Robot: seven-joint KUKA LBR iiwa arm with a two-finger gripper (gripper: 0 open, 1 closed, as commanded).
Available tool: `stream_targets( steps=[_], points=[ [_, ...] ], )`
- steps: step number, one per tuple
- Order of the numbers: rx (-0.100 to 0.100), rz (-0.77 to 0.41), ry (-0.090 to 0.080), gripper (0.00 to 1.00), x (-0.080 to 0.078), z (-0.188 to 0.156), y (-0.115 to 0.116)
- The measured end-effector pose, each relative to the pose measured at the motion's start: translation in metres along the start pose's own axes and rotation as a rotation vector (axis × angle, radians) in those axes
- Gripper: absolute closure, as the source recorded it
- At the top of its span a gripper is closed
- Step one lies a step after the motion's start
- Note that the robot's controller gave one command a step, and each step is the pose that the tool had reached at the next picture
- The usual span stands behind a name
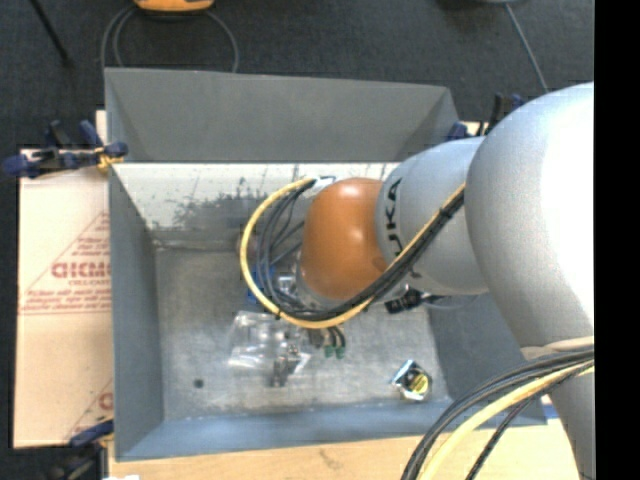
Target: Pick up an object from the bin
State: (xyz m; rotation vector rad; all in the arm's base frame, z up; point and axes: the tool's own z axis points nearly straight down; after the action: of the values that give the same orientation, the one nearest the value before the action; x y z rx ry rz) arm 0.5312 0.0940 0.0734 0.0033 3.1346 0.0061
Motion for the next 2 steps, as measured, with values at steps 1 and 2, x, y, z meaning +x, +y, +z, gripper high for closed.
stream_targets(
  steps=[1,2],
  points=[
    [0.0,0.0,0.001,0.0,-0.0016,-0.0018,0.0004],
    [-0.001,0.002,-0.006,1.0,-0.0042,-0.0045,0.0005]
  ],
)
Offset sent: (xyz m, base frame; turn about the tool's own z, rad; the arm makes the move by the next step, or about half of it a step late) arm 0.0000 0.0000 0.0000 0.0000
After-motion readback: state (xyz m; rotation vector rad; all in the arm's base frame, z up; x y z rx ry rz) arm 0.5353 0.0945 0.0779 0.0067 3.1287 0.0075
